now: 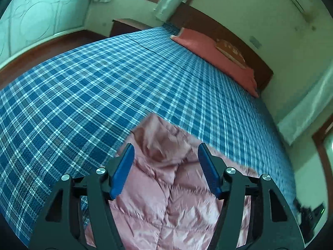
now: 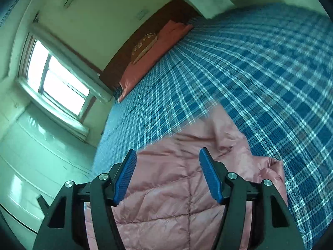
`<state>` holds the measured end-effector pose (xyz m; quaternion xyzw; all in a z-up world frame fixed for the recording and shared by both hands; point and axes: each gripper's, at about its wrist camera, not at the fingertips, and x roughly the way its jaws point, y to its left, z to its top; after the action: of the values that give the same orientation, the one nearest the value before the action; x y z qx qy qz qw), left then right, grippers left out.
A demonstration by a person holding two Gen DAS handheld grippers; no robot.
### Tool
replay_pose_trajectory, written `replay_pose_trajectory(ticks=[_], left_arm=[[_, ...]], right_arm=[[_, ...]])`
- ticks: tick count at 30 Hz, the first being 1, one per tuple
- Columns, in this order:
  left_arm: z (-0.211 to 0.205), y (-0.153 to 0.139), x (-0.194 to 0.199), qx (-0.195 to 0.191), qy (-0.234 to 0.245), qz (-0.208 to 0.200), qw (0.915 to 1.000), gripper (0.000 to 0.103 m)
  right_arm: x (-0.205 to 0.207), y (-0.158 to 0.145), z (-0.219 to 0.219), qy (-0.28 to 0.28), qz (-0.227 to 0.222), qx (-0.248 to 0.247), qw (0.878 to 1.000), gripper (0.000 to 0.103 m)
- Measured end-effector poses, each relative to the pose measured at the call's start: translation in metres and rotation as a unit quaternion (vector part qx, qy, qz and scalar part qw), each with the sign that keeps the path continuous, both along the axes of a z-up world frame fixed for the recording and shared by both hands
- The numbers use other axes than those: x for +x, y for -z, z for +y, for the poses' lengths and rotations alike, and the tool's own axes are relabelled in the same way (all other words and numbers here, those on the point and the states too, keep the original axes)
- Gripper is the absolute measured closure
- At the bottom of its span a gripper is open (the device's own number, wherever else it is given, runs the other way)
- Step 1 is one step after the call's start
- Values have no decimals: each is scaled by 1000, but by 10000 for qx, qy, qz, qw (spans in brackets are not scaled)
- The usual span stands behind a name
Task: Fold large clothes
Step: 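Grasp the folded jacket edge with both grippers and lift it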
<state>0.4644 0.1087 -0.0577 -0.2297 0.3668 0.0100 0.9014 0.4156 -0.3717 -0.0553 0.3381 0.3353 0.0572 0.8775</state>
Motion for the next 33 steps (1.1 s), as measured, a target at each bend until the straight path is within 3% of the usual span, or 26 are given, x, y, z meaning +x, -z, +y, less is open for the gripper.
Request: replay_pose_trajectory(ticks=[2, 4, 7, 14, 16, 19, 23, 28, 30, 33], left_arm=[[-13, 5, 3, 245, 154, 18, 9996, 42], [-23, 10, 7, 422, 252, 40, 9988, 45], [-35, 23, 17, 565, 312, 175, 9978, 47], [-45, 62, 44, 942, 187, 599, 9936, 47], [-47, 73, 55, 1015, 257, 806, 9912, 47], [-49, 71, 62, 1095, 270, 856, 9899, 47], [-35, 56, 58, 693, 258, 596, 9955, 47], [-18, 73, 70, 429, 54, 879, 9952, 47], [-23, 79, 74, 519, 89, 911, 9945, 46], [-34, 85, 78, 890, 190, 976, 9911, 43]], right_arm=[[14, 0, 18, -178, 120, -337, 9992, 42], [27, 1, 38, -387, 232, -702, 9965, 55], [51, 5, 74, -784, 398, -1293, 9877, 68], [83, 37, 122, -1161, 773, -2169, 9662, 68], [90, 51, 123, -1237, 931, -2175, 9637, 68], [91, 42, 118, -1272, 899, -2141, 9643, 68], [84, 29, 76, -819, 809, -2049, 9720, 68], [85, 50, 24, -175, 1284, -1866, 9739, 68], [86, 64, 12, -189, 1359, -1524, 9787, 68], [86, 66, 8, -183, 1335, -1551, 9787, 67]])
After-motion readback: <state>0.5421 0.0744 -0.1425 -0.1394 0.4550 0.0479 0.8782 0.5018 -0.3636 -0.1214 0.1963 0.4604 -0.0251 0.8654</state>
